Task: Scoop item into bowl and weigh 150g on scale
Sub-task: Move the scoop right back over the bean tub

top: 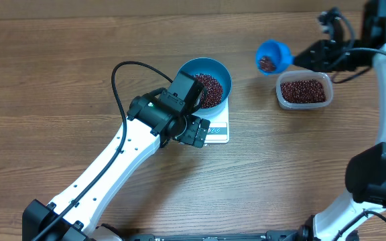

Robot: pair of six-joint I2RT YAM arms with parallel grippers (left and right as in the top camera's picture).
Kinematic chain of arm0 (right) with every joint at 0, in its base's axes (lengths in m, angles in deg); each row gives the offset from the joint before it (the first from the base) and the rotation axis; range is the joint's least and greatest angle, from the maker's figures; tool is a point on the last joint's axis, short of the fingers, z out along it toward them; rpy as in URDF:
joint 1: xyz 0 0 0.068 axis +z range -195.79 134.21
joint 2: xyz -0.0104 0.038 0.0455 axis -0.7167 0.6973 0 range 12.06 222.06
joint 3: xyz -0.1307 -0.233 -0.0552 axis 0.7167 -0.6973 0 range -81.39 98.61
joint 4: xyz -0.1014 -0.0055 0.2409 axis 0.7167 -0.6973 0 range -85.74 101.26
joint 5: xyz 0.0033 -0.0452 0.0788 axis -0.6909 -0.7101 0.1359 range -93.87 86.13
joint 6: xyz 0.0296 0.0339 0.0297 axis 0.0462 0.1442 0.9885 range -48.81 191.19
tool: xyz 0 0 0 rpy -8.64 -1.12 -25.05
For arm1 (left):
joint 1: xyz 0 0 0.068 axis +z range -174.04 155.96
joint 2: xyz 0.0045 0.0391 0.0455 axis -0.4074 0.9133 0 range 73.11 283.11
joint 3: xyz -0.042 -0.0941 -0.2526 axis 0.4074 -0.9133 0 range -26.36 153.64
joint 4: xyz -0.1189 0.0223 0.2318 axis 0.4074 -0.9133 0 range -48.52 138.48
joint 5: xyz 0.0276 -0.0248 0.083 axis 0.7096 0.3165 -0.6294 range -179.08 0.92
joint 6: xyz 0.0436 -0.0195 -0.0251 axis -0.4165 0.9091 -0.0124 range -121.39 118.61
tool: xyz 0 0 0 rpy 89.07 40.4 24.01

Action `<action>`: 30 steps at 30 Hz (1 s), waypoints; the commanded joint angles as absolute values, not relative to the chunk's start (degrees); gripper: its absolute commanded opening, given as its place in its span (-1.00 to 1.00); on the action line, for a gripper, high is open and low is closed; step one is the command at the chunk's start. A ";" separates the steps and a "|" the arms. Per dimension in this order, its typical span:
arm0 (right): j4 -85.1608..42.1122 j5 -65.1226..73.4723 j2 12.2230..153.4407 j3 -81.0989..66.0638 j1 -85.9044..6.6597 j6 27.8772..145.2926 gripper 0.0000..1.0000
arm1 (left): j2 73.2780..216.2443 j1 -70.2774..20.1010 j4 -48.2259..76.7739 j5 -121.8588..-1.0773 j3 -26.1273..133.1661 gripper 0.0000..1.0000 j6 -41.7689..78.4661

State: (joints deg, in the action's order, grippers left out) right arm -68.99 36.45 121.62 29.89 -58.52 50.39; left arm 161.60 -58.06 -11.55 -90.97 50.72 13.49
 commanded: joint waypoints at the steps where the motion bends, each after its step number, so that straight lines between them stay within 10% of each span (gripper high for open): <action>1: -70.69 36.91 118.99 31.46 -61.95 50.19 -0.92 | 160.20 -57.80 -11.46 -90.54 51.05 0.99 13.64; 30: -71.50 -5.13 111.67 31.40 -55.30 65.95 -0.92 | 160.20 -57.80 -11.46 -90.56 51.05 0.99 13.64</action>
